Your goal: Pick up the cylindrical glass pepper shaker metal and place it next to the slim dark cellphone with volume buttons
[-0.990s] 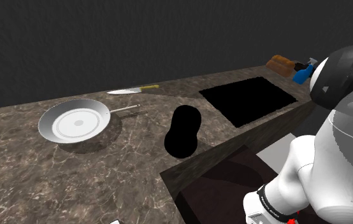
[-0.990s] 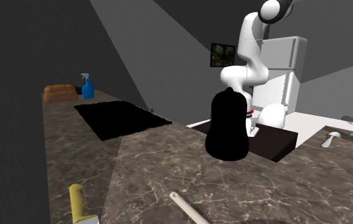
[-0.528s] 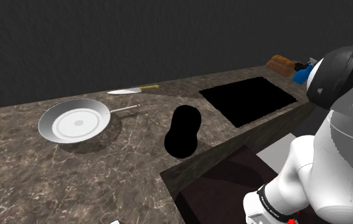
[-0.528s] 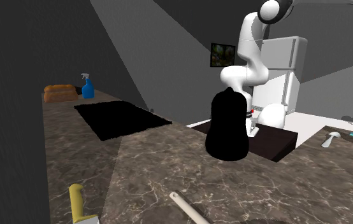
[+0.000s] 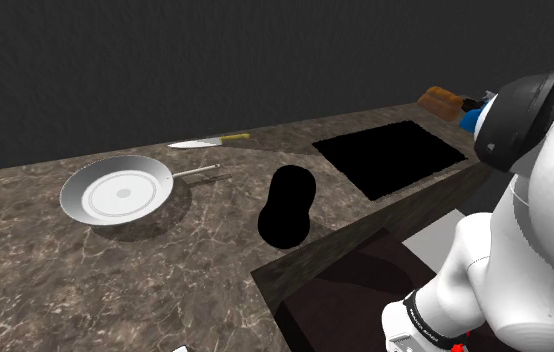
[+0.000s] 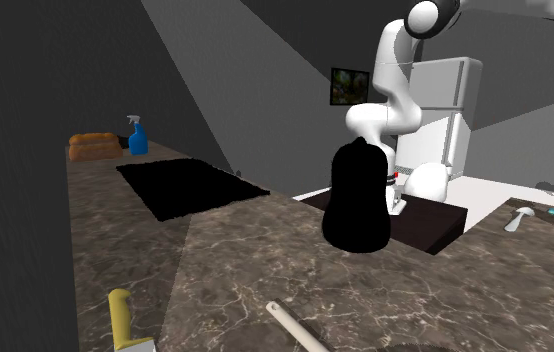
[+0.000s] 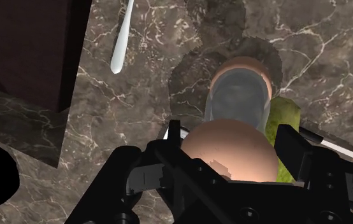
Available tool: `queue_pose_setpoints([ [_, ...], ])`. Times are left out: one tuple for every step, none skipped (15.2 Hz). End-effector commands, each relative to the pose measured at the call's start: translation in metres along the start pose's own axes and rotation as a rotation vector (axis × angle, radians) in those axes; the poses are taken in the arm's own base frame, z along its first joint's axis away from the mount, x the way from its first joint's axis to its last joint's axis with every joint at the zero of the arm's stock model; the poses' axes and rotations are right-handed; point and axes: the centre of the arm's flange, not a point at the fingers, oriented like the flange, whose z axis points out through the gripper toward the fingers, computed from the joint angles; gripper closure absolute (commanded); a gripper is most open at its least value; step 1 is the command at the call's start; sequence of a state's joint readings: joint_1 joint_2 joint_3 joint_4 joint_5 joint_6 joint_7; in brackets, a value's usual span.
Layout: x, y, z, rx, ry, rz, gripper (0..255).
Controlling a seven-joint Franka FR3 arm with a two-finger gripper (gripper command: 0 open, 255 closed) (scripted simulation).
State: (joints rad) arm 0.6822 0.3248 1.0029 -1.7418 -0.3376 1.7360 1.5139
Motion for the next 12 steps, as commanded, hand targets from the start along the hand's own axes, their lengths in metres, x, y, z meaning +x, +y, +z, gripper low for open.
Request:
queue_pose_setpoints([
  [0.0, -0.002, 0.011, 0.001, 0.0, 0.0, 255],
  [0.0, -0.003, 0.016, 0.001, 0.0, 0.0, 255],
  [0.0, -0.004, 0.021, 0.001, 0.0, 0.0, 255],
  [-0.001, -0.005, 0.026, 0.001, 0.0, 0.0, 255],
  [-0.001, -0.006, 0.031, 0.001, 0.0, 0.0, 255],
  [-0.001, -0.007, 0.037, 0.001, 0.0, 0.0, 255],
  [-0.001, -0.007, 0.04, 0.001, 0.0, 0.0, 255],
  [-0.001, -0.007, 0.04, 0.001, 0.0, 0.0, 255],
  [-0.001, -0.007, 0.04, 0.001, 0.0, 0.0, 255],
  [-0.001, -0.007, 0.04, 0.001, 0.0, 0.0, 255],
  [-0.001, -0.007, 0.04, 0.001, 0.0, 0.0, 255],
  [-0.001, -0.007, 0.04, 0.001, 0.0, 0.0, 255],
])
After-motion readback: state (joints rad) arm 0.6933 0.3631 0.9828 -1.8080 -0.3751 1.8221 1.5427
